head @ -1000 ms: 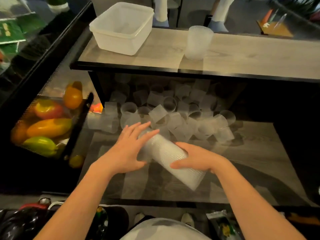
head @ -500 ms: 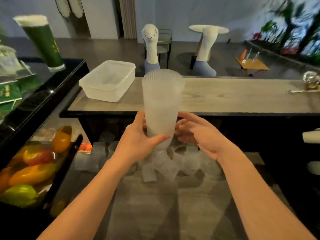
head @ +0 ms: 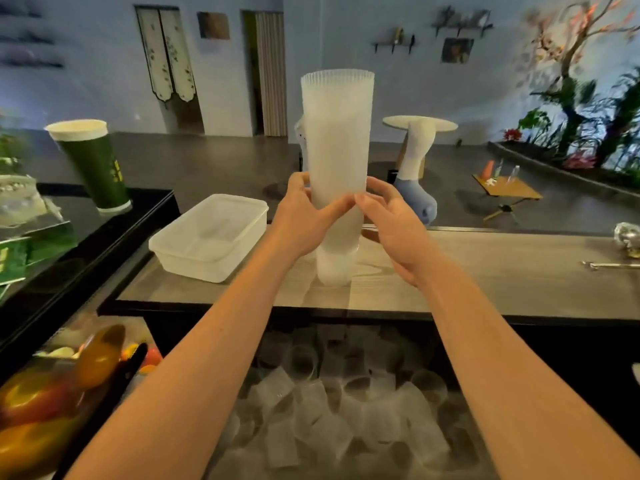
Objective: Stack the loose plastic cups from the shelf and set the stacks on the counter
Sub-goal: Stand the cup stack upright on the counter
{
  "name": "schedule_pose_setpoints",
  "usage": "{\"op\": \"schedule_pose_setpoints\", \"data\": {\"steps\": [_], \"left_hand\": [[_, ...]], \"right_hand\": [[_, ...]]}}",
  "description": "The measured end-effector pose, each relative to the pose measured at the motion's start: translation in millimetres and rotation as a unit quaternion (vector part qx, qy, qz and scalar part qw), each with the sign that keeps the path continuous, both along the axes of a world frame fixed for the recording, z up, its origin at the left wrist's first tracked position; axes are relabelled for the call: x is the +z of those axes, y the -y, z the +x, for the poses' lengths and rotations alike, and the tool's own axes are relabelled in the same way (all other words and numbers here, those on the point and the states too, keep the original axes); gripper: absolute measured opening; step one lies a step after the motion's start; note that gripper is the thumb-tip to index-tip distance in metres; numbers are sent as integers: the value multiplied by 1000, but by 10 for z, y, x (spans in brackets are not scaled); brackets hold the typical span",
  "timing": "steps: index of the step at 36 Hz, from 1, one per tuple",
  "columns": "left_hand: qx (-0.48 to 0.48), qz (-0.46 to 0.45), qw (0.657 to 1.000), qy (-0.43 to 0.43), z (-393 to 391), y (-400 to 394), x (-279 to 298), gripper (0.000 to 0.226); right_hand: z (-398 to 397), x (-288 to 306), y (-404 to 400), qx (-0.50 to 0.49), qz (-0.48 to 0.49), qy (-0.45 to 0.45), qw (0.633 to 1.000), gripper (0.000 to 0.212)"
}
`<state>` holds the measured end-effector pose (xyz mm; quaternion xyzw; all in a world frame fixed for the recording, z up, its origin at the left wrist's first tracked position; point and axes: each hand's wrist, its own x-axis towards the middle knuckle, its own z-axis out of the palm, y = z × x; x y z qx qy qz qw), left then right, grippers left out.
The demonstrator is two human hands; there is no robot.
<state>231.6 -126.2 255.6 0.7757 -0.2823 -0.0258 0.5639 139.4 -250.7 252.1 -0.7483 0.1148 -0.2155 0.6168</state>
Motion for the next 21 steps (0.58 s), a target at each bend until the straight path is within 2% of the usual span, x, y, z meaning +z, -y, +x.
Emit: {"op": "schedule_pose_setpoints", "data": {"steps": [3, 10, 21], "left_hand": [[5, -11, 1000, -6, 146, 160, -10, 78], [13, 29, 999, -10, 327, 334, -201, 76], [-21, 29, 999, 3, 343, 349, -266, 76]], "right_hand": [[169, -9, 114, -3, 8, 6, 1000, 45], [391, -213, 251, -10, 1, -34, 999, 49], [338, -361, 266, -42, -25, -6, 999, 48]]}}
